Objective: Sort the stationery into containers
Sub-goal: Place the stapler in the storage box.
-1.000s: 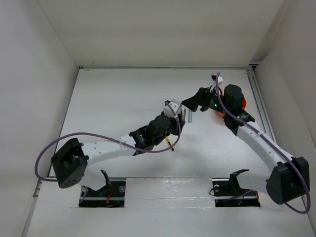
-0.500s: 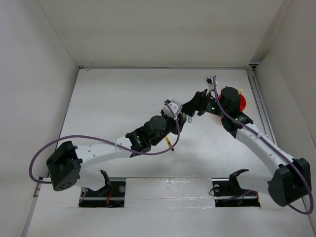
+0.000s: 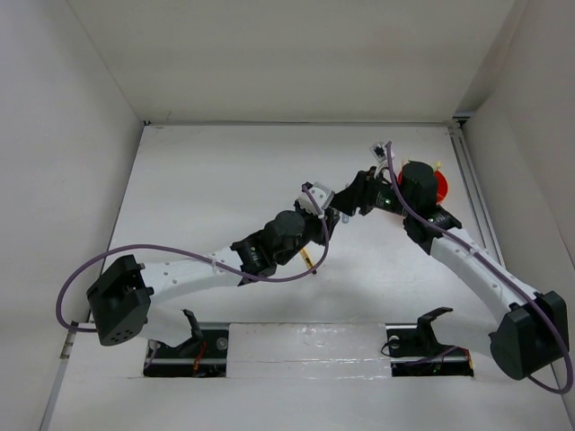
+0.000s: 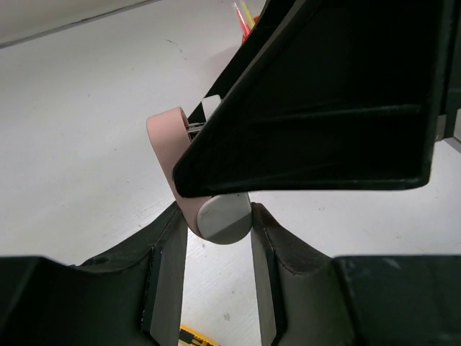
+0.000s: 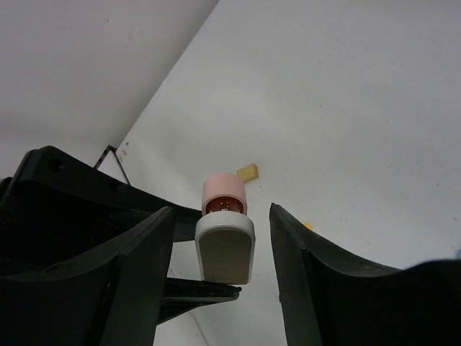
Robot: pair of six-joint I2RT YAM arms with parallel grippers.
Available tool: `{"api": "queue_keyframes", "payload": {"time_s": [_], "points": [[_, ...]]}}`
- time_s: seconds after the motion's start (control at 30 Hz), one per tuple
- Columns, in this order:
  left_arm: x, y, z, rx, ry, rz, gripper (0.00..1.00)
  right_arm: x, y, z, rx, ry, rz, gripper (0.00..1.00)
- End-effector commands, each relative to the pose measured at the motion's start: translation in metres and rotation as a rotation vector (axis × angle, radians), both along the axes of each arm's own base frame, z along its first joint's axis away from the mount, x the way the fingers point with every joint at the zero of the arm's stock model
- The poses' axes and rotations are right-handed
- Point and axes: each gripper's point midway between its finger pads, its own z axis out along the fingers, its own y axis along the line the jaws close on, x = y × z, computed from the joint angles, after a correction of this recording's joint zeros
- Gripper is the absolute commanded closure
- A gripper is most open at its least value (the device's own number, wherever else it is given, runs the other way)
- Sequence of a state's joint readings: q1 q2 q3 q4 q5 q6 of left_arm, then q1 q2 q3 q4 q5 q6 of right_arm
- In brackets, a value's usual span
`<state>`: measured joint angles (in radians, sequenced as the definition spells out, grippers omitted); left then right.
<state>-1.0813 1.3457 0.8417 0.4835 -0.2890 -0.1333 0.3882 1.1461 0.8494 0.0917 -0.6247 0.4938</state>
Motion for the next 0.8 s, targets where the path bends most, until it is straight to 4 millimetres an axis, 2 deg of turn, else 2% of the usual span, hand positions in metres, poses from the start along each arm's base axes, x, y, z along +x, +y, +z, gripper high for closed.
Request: {"api": "queue_keyframes", "payload": {"time_s": [0.0, 0.03, 0.1, 0.13, 0.2, 0.23, 0.3, 0.33, 0.37, 0.4, 0.43, 0.47, 0.5, 0.53, 0.57, 0.6, 0.63, 0.73, 0.77], "points": [[0.003, 0.000, 0.026, -0.067, -0.057, 0.012, 1.00, -0.004, 0.009, 0.011, 0.006, -0.038, 0.053, 0.39], [0.003, 0.000, 0.026, -0.067, -0.057, 0.013, 1.00, -0.006, 0.012, 0.011, 0.006, -0.038, 0.062, 0.39], [0.003, 0.000, 0.026, -0.067, -0.057, 0.013, 1.00, -0.006, 0.011, 0.007, -0.003, -0.039, 0.064, 0.49], [0.003, 0.000, 0.026, -0.067, -0.057, 0.013, 1.00, -0.006, 0.011, 0.007, -0.003, -0.039, 0.064, 0.65], [0.003, 0.000, 0.026, -0.067, -0.057, 0.013, 1.00, -0.007, 0.012, 0.011, 0.003, -0.047, 0.073, 0.82], [0.002, -0.001, 0.026, -0.068, -0.056, 0.003, 1.00, -0.007, 0.012, 0.015, 0.006, -0.055, 0.072, 1.00], [0.004, 0.001, 0.023, -0.059, -0.051, 0.003, 0.98, -0.006, 0.012, 0.015, 0.002, -0.063, 0.074, 1.00], [0.003, 0.002, 0.027, -0.067, -0.055, 0.003, 0.78, -0.002, 0.009, 0.016, -0.004, -0.086, 0.064, 1.00], [0.003, 0.001, 0.027, -0.074, -0.049, 0.004, 0.48, 0.002, 0.009, 0.015, -0.012, -0.104, 0.056, 1.00], [0.001, 0.001, 0.032, -0.084, -0.053, -0.006, 0.01, 0.013, -0.001, 0.018, -0.015, -0.130, 0.016, 1.00], [-0.003, 0.004, 0.032, -0.097, -0.044, -0.014, 0.00, 0.022, -0.006, 0.023, -0.014, -0.157, -0.004, 1.00], [-0.006, 0.003, 0.036, -0.106, -0.047, -0.032, 0.00, 0.033, -0.015, 0.029, -0.025, -0.196, -0.049, 1.00], [-0.007, 0.005, 0.034, -0.114, -0.035, -0.031, 0.00, 0.044, -0.026, 0.025, -0.045, -0.203, -0.091, 1.00], [-0.009, 0.007, 0.032, -0.119, -0.028, -0.030, 0.00, 0.063, -0.050, 0.034, -0.060, -0.250, -0.177, 1.00], [-0.012, 0.010, 0.038, -0.144, -0.018, -0.028, 0.00, 0.074, -0.066, 0.036, -0.096, -0.295, -0.229, 1.00], [-0.014, 0.013, 0.033, -0.137, -0.001, -0.026, 0.00, 0.089, -0.082, 0.035, -0.135, -0.318, -0.294, 1.00], [-0.015, 0.014, 0.034, -0.146, 0.010, -0.025, 0.00, 0.101, -0.111, 0.034, -0.170, -0.336, -0.368, 1.00], [-0.022, 0.017, 0.027, -0.158, 0.071, -0.015, 0.00, 0.129, -0.164, 0.035, -0.277, -0.390, -0.530, 1.00], [-0.023, 0.018, 0.024, -0.157, 0.088, -0.013, 0.00, 0.137, -0.196, 0.035, -0.306, -0.376, -0.647, 1.00]]}}
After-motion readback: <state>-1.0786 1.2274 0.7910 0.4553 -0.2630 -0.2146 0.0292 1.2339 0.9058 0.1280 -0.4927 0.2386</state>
